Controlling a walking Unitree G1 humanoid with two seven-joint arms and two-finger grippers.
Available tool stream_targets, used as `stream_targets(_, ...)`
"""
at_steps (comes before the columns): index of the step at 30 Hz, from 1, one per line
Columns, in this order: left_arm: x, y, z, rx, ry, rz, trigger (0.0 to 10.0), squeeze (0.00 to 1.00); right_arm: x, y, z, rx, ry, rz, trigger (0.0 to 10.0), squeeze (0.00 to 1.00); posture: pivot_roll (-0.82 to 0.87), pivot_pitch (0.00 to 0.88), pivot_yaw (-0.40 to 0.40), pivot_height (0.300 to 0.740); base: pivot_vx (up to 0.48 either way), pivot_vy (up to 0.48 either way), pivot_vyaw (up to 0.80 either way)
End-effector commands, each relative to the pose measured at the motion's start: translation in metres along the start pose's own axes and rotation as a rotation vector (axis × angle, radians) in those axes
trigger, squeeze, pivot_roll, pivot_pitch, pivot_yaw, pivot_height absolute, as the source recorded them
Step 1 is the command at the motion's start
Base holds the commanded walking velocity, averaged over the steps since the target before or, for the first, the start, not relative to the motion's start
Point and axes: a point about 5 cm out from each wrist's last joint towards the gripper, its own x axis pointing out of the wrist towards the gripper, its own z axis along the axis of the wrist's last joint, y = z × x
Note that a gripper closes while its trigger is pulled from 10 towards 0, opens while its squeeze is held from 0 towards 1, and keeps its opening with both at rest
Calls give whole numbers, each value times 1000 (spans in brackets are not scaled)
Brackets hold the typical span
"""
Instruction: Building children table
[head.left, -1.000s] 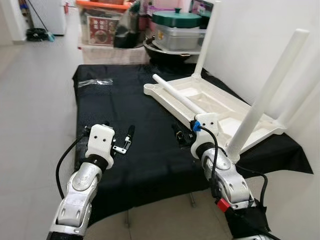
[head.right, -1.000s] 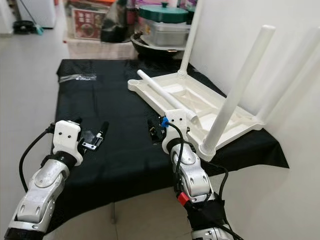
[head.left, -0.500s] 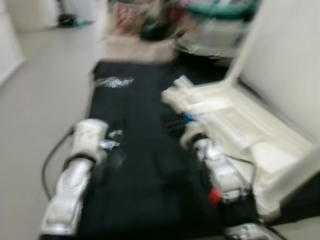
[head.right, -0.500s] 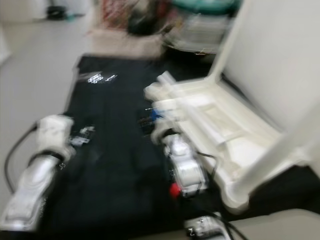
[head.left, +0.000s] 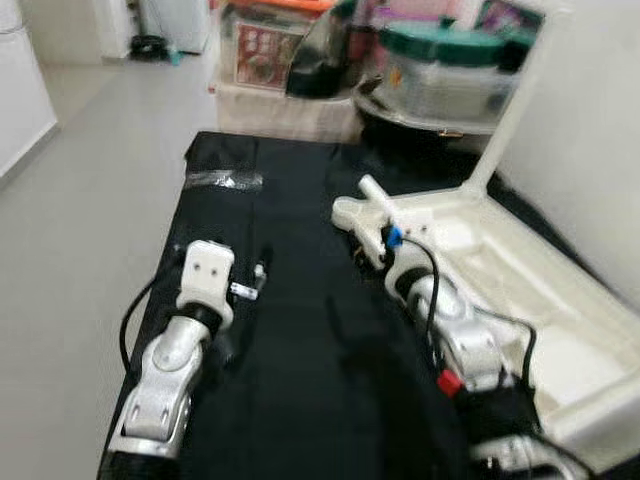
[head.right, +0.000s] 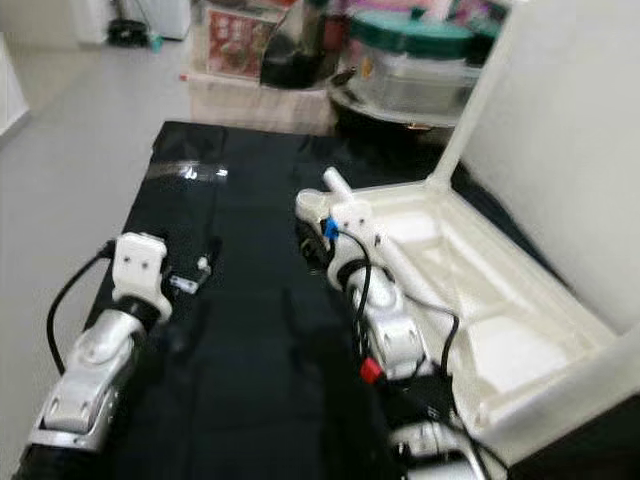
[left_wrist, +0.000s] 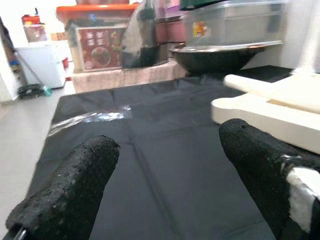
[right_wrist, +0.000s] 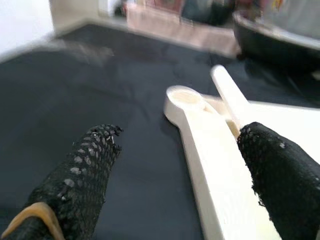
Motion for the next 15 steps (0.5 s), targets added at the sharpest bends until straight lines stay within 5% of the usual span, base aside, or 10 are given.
stream_targets(1, 0, -6, -1, -6, 5, -19, 10000, 0, 4, -8, -6, -7, 57, -17, 10000, 0, 64, 0, -140, 740, 0, 0, 0)
stream_targets(8, -3, -5, -2, -3, 9, -12, 10000, 0, 17, -35, -21, 45, 186, -93, 10000, 0, 86, 0, -161, 740, 0, 0, 0)
stream_targets(15, -3, -7, -1, -3, 8, -10, 10000, 0, 20, -23, -37, 53, 280, 34, 10000, 0, 90, 0, -163, 740, 0, 0, 0)
